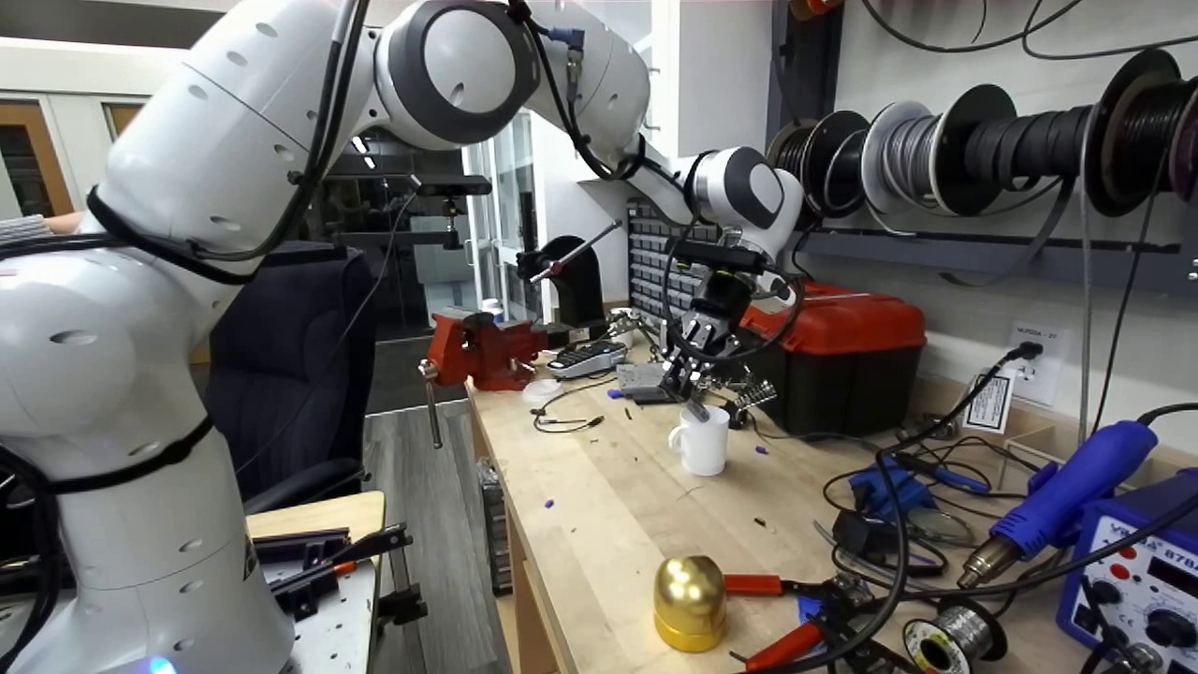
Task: Put the marker in the white mug
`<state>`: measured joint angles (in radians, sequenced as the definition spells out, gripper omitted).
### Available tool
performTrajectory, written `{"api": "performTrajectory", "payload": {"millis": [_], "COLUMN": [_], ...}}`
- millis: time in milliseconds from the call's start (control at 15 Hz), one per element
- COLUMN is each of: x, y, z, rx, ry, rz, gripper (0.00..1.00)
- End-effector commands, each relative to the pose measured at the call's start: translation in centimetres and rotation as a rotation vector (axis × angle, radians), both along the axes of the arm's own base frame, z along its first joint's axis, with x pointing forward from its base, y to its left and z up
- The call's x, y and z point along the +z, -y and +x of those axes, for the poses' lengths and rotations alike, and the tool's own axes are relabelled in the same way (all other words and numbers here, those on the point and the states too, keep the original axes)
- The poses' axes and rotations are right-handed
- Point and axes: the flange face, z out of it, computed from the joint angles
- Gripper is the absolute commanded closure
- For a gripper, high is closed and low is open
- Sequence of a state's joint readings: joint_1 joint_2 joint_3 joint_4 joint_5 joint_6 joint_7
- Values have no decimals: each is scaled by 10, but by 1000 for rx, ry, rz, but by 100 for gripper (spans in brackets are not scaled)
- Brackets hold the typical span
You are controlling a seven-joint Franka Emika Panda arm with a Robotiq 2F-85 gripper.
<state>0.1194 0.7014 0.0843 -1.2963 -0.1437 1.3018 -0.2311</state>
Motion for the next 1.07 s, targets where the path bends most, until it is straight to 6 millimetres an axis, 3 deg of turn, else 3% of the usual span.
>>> {"api": "performTrajectory", "payload": {"millis": [0, 933, 1000], "x": [9, 4, 3], "y": [-4, -11, -13], "z": [10, 10, 10], "rx": [37, 186, 191], "ry": [-6, -121, -120], "rz": [-15, -75, -73], "gripper": [94, 94, 78]}}
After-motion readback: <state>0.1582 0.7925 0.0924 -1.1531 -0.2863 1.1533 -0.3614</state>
